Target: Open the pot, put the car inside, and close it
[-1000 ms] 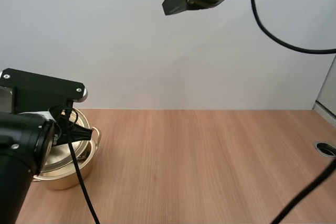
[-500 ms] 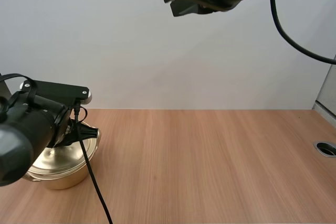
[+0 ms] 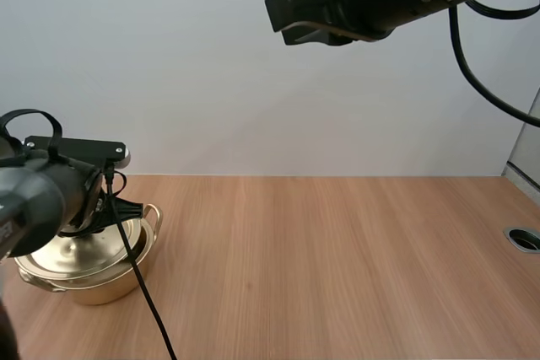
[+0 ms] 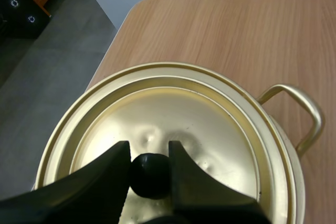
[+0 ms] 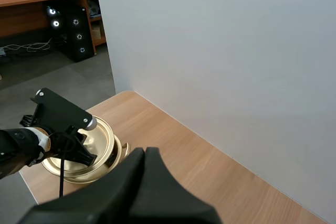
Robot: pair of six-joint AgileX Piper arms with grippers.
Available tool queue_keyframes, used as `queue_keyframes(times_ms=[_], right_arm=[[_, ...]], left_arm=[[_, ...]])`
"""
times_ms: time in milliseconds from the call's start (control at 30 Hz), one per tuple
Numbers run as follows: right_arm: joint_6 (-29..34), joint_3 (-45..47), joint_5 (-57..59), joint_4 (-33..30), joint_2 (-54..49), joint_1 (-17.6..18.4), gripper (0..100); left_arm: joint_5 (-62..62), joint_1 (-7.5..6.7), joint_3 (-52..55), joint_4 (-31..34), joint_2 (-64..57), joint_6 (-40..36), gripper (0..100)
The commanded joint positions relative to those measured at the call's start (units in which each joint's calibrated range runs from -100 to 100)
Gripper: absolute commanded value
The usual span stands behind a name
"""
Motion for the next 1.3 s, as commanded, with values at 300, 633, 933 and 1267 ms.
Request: queue_keyframes(times_ms=[300,633,933,1267], right_arm=[[-0.04,0.06,0.06,0.38,-0.42,0.01,0],[-0.04,0.06,0.06,1.30,-0.42,0.01,0],[-0.04,0.06,0.06,1.30,-0.42,0.01,0],[-0.04,0.06,0.06,1.30,-0.42,0.01,0]], left_arm=[[-4.86,0.03,0.12,-0.10,4.92,1.53,0],[-5.79,0.03,0.23,-0.61,7.70,2.06,0],[-6.50,0.03,0.23,-0.85,9.06,1.61,0],[-6.68,0.03,0.11,0.98,8.93,2.33,19]])
